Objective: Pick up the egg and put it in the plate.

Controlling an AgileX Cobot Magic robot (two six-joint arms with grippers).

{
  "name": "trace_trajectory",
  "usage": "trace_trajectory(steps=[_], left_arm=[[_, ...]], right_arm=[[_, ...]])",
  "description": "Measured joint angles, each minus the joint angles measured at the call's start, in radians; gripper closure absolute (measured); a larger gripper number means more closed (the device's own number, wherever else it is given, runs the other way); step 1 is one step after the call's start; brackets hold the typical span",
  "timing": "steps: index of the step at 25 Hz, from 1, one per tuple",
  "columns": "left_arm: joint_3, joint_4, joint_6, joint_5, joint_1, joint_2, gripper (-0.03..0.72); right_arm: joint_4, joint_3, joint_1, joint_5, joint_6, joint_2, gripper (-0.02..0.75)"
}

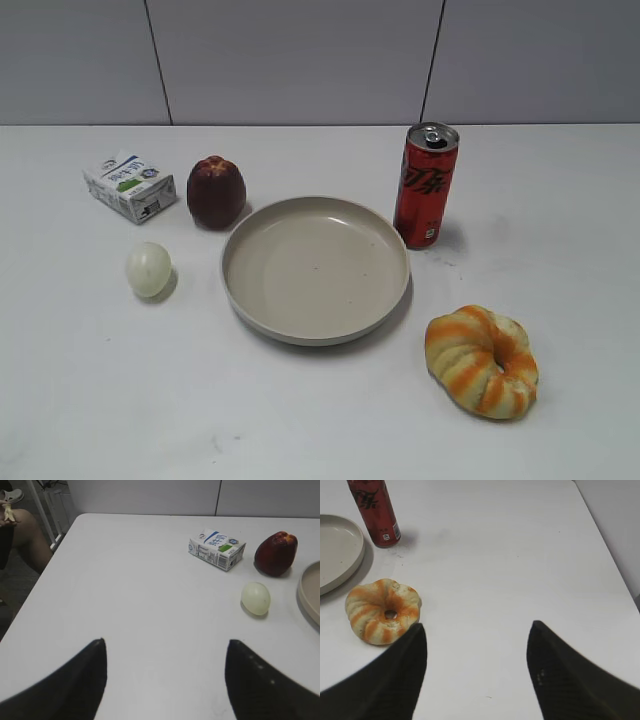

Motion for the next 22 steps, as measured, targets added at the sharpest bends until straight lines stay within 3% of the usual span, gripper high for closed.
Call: trace_trajectory(steps=[10,16,22], left_arm=[[0.0,0.0,0.0,0.0,-0.013,0.0,0.148],[-0.001,0.003,0.0,-0.004,-0.135,0.039,0.148],[-0.049,0.019,0.0,-0.129,-0.239,0.279,0.148]], right_arm=[[0.0,0.0,0.0,0.0,0.0,0.0,0.259],[0.0,0.0,0.0,0.0,0.0,0.0,0.259],[0.0,0.0,0.0,0.0,0.0,0.0,0.259]])
